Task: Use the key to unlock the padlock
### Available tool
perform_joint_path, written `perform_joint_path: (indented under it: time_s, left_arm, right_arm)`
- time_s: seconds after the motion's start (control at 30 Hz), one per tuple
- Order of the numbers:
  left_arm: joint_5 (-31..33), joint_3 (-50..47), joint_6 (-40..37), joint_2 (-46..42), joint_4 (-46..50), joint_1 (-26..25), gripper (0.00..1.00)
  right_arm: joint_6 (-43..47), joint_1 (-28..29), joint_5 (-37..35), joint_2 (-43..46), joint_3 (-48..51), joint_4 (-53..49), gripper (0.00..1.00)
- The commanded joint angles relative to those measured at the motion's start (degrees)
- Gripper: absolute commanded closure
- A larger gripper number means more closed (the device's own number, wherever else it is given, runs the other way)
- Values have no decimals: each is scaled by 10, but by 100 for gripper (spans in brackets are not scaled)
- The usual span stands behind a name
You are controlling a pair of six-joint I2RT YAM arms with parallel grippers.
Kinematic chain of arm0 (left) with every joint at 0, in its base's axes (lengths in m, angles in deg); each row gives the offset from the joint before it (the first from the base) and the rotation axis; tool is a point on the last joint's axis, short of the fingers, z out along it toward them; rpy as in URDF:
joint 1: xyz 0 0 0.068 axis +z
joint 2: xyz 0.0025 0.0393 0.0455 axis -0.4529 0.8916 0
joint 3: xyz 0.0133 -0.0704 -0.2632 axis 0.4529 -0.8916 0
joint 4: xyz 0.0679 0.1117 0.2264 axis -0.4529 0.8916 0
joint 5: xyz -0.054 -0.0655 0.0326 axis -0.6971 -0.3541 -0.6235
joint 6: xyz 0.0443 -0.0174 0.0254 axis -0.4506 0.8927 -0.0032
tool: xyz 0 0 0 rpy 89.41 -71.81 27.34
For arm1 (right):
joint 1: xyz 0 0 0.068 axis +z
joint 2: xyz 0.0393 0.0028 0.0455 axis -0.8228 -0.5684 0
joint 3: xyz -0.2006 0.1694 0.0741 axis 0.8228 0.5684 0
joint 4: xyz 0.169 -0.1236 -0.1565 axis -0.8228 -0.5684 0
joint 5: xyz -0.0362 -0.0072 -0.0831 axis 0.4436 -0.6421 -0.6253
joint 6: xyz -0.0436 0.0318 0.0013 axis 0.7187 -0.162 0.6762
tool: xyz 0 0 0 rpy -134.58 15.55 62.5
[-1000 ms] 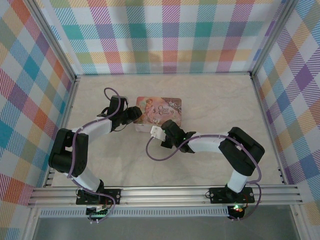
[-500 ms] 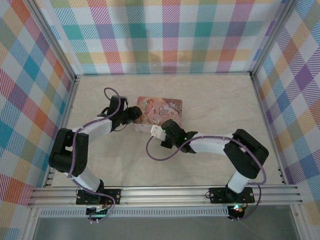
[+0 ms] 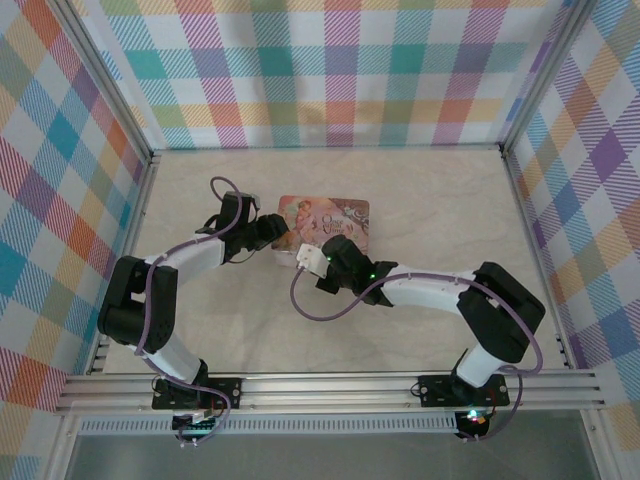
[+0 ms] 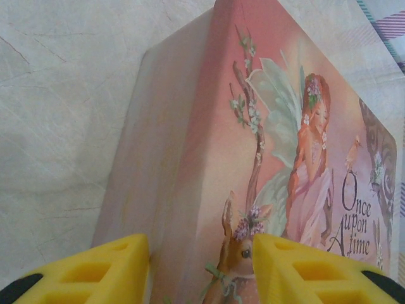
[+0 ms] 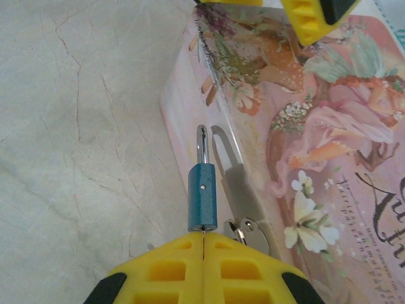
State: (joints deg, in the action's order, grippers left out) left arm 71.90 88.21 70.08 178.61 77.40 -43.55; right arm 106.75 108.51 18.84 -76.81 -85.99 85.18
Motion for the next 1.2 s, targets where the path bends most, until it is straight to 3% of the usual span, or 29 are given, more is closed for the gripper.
perform_joint_path:
  time_s: [0.0,0.53,0.9,1.0,1.07,1.17]
  left_arm:
    - [-13,-3,6,-3,5,-6,53]
    - [15,-81,30,-124,12,-5,45]
    - [24,-126,16,-262,81,-5,37]
    - [19,-133,10,-285,95,-6,30]
    - [13,-133,9,-295,102,-5,1]
    - [7,-134,10,-309,107,-6,0]
  right_arm:
    - [-15,14,21,-3,-21,30,100]
    - [-87,21,-16,126,9,-30,100]
    - [-191,-28,-56,219,6,-140,100]
    - [-234,-55,-66,244,8,-177,100]
    - [-268,-82,-70,259,8,-205,100]
    - [-315,-129,-60,283,17,-228,100]
